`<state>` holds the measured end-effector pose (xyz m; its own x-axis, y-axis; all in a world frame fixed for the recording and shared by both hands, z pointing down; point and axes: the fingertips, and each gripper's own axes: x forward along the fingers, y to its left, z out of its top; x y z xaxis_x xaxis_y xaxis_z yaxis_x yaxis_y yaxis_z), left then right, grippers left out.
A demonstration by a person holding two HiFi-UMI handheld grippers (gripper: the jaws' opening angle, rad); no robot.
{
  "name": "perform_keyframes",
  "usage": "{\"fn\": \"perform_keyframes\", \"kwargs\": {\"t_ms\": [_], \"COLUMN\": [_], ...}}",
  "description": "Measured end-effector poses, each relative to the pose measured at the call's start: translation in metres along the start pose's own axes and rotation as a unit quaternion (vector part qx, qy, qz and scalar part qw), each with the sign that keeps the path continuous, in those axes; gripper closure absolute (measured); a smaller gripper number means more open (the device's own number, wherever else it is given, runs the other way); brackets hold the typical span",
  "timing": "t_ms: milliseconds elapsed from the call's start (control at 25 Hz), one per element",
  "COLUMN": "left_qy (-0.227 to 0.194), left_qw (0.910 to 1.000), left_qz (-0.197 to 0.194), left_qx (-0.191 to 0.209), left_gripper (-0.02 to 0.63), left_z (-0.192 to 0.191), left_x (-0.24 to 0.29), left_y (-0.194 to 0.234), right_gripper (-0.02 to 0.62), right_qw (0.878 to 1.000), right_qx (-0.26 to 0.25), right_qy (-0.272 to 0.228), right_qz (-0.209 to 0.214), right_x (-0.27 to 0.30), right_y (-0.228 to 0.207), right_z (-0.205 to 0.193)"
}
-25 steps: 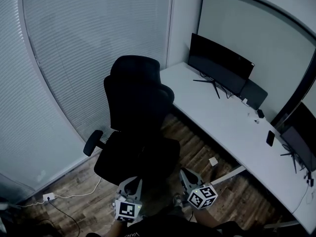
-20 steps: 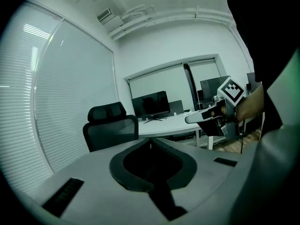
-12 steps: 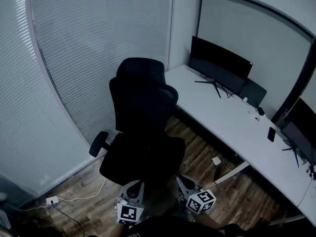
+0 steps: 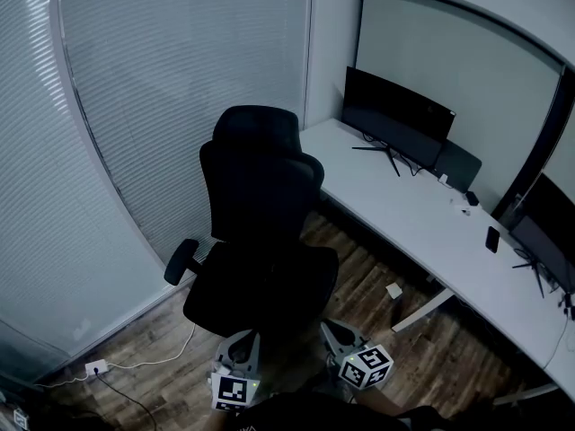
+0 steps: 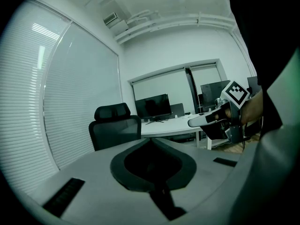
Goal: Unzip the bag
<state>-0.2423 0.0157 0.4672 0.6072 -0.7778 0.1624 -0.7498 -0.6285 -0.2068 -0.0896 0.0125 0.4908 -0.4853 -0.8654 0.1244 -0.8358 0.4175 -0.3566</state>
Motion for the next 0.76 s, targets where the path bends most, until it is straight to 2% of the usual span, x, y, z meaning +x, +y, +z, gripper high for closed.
{"fn": "perform_keyframes", "kwargs": {"t_ms": [760], "left_qy": [0.004], "left_qw": [0.9999], "left_qz": [-0.013], "left_qx": [-0.007], "left_gripper": [0.588], "left_z": [-0.0061], "left_x": [0.0015], "left_y": [-0.0001], "right_gripper": [0.550], "right_qw": [1.000], "right_qx": [-0.003], "right_qy": [0.004], "right_qz": [-0.003], "right_x": [0.0059], "right_y": [0.0047], "right_z": [-0.0044]}}
